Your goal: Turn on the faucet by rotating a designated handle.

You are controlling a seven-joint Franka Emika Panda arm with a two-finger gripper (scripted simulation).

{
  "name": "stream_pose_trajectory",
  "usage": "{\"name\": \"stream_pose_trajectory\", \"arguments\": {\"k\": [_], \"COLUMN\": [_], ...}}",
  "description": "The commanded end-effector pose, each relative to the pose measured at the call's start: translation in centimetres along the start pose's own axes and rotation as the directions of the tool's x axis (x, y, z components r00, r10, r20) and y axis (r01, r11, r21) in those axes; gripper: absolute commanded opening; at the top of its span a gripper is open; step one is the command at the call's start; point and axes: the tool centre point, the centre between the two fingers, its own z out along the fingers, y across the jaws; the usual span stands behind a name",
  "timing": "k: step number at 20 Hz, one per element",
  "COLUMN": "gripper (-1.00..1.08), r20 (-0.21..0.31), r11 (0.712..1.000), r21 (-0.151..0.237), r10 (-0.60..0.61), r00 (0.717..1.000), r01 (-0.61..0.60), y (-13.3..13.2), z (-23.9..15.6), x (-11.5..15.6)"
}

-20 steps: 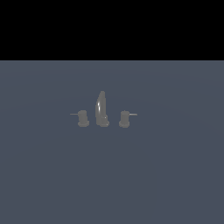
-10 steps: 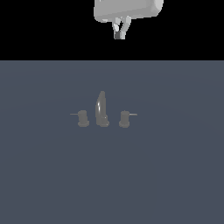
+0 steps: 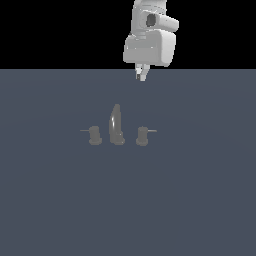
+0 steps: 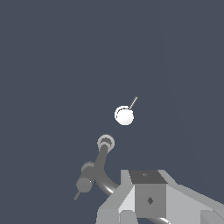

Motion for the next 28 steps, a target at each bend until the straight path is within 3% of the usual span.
{"name": "stream_pose_trajectory", "arguments": {"k": [1,6,16,22,28], "gripper": [-1.00,-1.00,-1.00,-1.00,-1.00], "r20": [-0.007,-0.026,-0.072,-0.088,-0.093], "r11": [0.997,0.976,0.902,0.872,0.863], "r21": [-0.003,-0.010,-0.011,-0.008,-0.007], "r10": [0.074,0.216,0.429,0.487,0.502], "r00": [0.997,0.976,0.900,0.869,0.860], "r01": [-0.074,-0.217,-0.431,-0.490,-0.505], "y": [-0.6,-1.3,-1.3,-1.0,-0.9], "z": [2.4,7.5,16.0,18.7,19.4], "x": [1.2,3.5,6.9,7.9,8.1]}}
